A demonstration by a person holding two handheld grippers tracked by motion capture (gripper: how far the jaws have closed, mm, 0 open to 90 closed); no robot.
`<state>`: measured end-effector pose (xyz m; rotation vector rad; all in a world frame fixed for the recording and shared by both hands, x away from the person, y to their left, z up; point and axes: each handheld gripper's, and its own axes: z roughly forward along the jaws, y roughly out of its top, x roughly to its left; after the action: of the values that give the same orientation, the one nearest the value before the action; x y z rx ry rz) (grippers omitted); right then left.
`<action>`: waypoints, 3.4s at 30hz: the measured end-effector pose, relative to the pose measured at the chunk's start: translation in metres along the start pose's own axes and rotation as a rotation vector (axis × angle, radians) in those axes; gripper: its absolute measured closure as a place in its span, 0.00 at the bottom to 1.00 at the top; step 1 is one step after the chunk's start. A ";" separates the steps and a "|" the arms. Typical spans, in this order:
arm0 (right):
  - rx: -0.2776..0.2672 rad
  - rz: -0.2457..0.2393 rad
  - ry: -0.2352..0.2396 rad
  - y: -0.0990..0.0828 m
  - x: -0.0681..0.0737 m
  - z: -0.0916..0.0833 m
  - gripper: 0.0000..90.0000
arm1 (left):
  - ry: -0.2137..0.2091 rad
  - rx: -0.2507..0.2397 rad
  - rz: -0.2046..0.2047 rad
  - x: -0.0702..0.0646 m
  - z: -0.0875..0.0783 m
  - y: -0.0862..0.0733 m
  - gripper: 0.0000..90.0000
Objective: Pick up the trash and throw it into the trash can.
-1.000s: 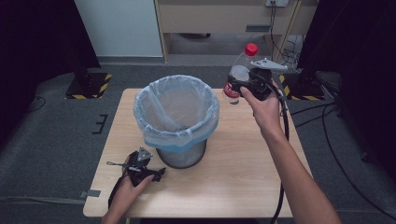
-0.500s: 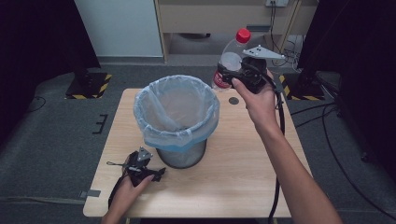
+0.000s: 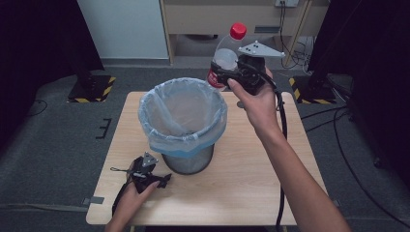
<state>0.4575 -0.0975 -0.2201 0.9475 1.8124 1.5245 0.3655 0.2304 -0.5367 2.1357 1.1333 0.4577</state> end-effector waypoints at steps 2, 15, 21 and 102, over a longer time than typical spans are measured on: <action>0.003 -0.005 0.025 0.001 0.008 0.003 0.32 | 0.000 0.000 0.000 0.000 0.000 0.000 0.00; 0.052 -0.019 0.102 -0.007 0.025 0.017 0.32 | 0.000 0.000 0.000 0.000 0.000 0.000 0.00; 0.097 -0.022 0.157 -0.017 0.028 0.025 0.32 | 0.000 0.001 0.000 0.000 0.000 0.000 0.00; 0.578 0.244 -0.284 -0.295 -0.107 0.043 0.10 | 0.001 0.002 -0.001 0.000 0.000 0.000 0.00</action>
<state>0.5089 -0.1879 -0.5192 1.6153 2.0094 0.9255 0.3651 0.2303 -0.5365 2.1364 1.1361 0.4571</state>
